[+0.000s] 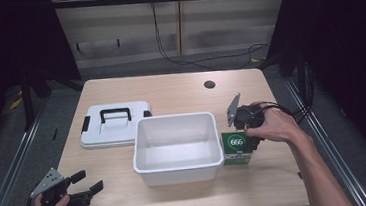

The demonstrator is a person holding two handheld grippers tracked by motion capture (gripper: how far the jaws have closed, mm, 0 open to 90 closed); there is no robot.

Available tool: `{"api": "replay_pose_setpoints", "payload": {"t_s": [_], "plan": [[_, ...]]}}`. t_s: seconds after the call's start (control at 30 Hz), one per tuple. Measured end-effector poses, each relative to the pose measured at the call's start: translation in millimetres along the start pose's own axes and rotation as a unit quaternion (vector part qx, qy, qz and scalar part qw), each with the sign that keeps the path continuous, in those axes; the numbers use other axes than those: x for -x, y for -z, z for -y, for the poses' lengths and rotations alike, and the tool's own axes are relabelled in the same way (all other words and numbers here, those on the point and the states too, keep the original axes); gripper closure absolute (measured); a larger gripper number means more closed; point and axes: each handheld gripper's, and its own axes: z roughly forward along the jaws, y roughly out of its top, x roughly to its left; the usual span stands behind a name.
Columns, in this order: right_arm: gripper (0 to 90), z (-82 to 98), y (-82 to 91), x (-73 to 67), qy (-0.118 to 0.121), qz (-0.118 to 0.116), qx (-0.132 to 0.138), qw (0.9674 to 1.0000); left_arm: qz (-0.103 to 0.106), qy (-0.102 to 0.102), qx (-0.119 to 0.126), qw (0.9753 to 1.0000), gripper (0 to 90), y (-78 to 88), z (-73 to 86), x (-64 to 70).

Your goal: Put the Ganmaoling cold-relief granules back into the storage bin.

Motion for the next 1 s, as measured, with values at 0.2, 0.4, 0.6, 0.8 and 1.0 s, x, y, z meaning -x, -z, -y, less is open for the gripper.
{"api": "replay_pose_setpoints", "payload": {"t_s": [0.2,0.4,0.6,0.8,1.0], "plan": [[8.9,-3.9,-10.3,0.2,0.023,0.006,-0.019,0.9995,0.002,0.000,0.000,1.0000,15.9,0.3,0.0,-0.1],[9.1,-6.0,-15.2,-0.5,0.033,-0.009,-0.031,0.9989,0.002,0.000,0.000,1.0000,15.9,0.2,0.0,0.2],[9.3,-6.9,-23.6,-1.0,0.041,-0.011,-0.039,0.9983,0.005,-0.002,0.000,1.0000,15.9,0.1,0.0,0.0],[10.3,-7.5,-35.1,0.7,0.039,-0.021,-0.053,0.9976,0.006,-0.002,0.000,1.0000,15.8,0.2,0.1,-0.2],[11.8,-9.2,-39.9,1.8,0.044,-0.030,-0.056,0.9970,0.009,-0.003,-0.001,1.0000,15.9,-0.2,-0.2,0.3]]}}
